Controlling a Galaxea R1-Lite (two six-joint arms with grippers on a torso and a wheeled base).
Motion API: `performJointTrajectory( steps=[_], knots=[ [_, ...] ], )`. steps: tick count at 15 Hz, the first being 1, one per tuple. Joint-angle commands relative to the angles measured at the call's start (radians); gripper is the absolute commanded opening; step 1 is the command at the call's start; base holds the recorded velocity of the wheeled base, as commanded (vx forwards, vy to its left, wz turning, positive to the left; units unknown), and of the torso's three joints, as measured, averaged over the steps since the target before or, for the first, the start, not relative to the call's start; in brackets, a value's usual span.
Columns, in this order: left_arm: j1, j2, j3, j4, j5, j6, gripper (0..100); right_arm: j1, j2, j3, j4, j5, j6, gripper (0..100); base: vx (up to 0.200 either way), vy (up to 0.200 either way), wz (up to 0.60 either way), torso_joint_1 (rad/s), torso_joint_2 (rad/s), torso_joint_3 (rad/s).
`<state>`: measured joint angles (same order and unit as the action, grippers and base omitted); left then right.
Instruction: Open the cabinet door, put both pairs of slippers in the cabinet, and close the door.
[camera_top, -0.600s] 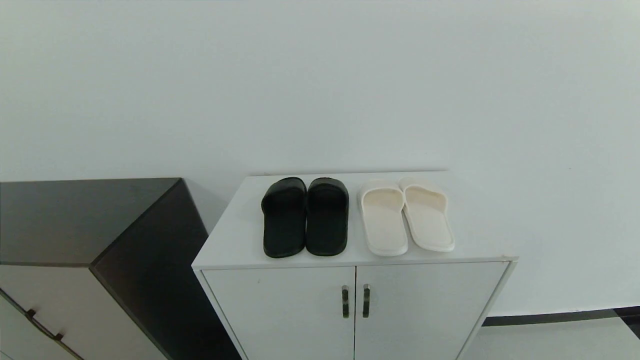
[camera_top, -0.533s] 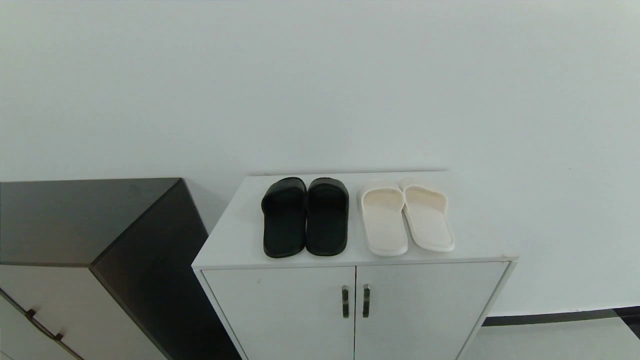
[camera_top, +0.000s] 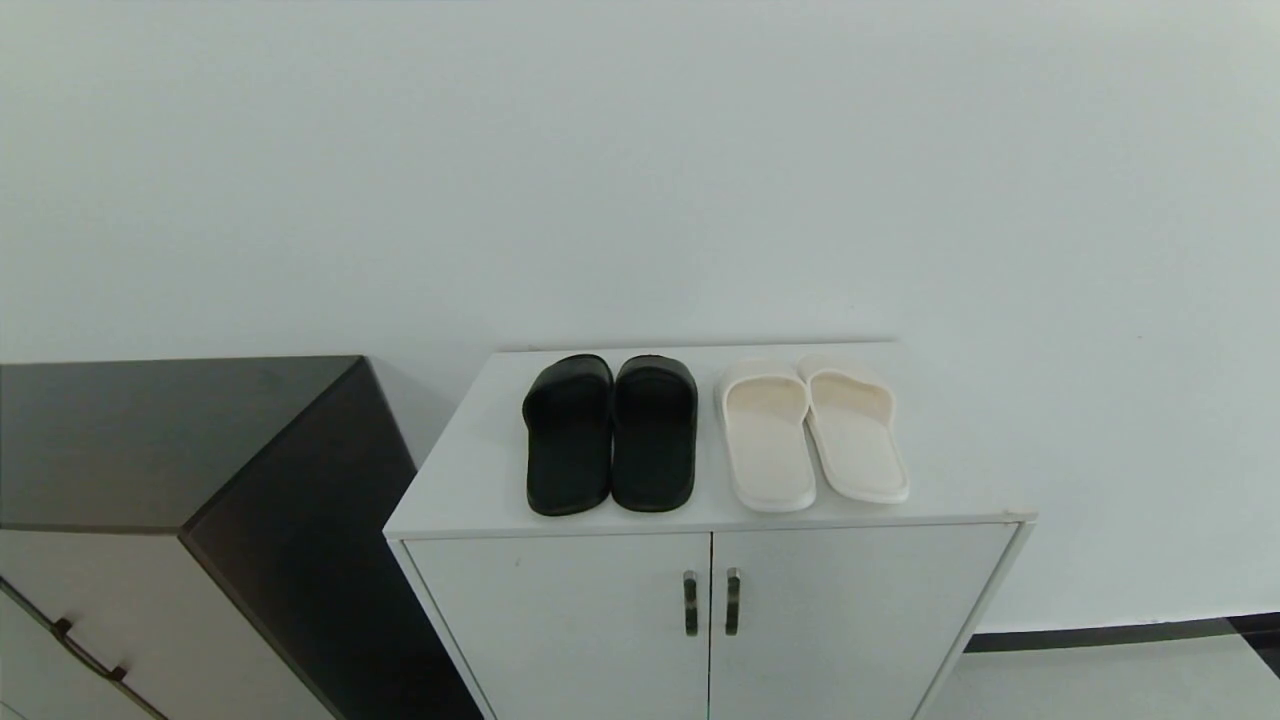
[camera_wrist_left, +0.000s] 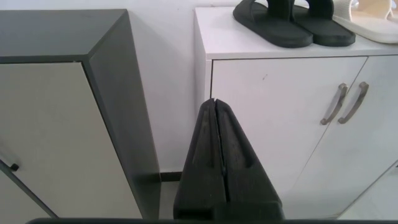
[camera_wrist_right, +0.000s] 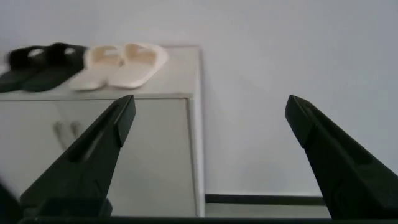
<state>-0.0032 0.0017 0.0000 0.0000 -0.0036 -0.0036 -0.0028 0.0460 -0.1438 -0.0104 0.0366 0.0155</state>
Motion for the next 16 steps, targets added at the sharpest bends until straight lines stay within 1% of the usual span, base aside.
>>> performJointTrajectory(
  steps=[1,2,3,4,5,6,7,8,9,10,11,12,13,15,16],
  knots=[
    [0.000,0.000,0.000,0.000,0.001,-0.003,0,0.001,0.385,-0.263,0.107,0.235,-0.046,100,0.000,0.000,0.00,0.000,0.00,0.000],
    [0.000,0.000,0.000,0.000,0.001,-0.003,0,0.001,0.479,-0.246,0.121,0.324,-0.095,100,0.000,0.000,0.00,0.000,0.00,0.000],
    [0.000,0.000,0.000,0.000,0.001,-0.003,0,0.015,0.557,-0.238,0.118,0.379,-0.118,100,0.000,0.000,0.00,0.000,0.00,0.000],
    [0.000,0.000,0.000,0.000,0.001,-0.003,0,0.050,0.658,-0.260,0.115,0.407,-0.161,100,0.000,0.000,0.00,0.000,0.00,0.000],
    [0.000,0.000,0.000,0.000,-0.001,-0.003,0,0.142,0.756,-0.283,0.112,0.405,-0.186,100,0.000,0.000,0.00,0.000,0.00,0.000],
    [0.000,0.000,0.000,0.000,-0.001,-0.003,0,0.227,0.816,-0.310,0.110,0.379,-0.151,100,0.000,0.000,0.00,0.000,0.00,0.000],
    [0.000,0.000,0.000,0.000,-0.001,-0.003,0,0.300,0.873,-0.326,0.081,0.332,-0.106,100,0.000,0.000,0.00,0.000,0.00,0.000],
    [0.000,0.000,0.000,0.000,-0.001,-0.001,0,0.382,0.925,-0.326,-0.003,0.287,-0.088,100,0.000,0.000,0.00,0.000,0.00,0.000],
    [0.000,0.000,0.000,0.000,-0.001,-0.001,0,0.466,0.999,-0.324,-0.120,0.215,-0.040,100,0.000,0.000,0.00,0.000,0.00,0.000],
    [0.000,0.000,0.000,0.000,-0.001,-0.001,0,0.558,1.075,-0.335,-0.218,0.115,0.029,100,0.000,0.000,0.00,0.000,0.00,0.000],
    [0.000,0.000,0.000,0.000,-0.001,-0.001,0,0.652,1.158,-0.362,-0.275,-0.012,0.090,100,0.000,0.000,0.00,0.000,0.00,0.000],
    [0.000,0.000,0.000,0.000,-0.001,-0.003,0,0.710,1.256,-0.407,-0.296,-0.132,0.139,100,0.000,0.000,0.00,0.000,0.00,0.000],
    [0.000,0.000,0.000,0.000,-0.001,-0.001,0,0.745,1.342,-0.461,-0.329,-0.188,0.165,100,0.000,0.000,0.00,0.000,0.00,0.000],
    [0.000,0.000,0.000,0.000,-0.001,-0.003,0,0.757,1.485,-0.565,-0.398,-0.233,0.205,100,0.000,0.000,0.00,0.000,0.00,0.000],
    [0.000,0.000,0.000,0.000,-0.001,-0.003,0,0.757,1.557,-0.628,-0.411,-0.305,0.213,100,0.000,0.000,0.00,0.000,0.00,0.000]
  ],
)
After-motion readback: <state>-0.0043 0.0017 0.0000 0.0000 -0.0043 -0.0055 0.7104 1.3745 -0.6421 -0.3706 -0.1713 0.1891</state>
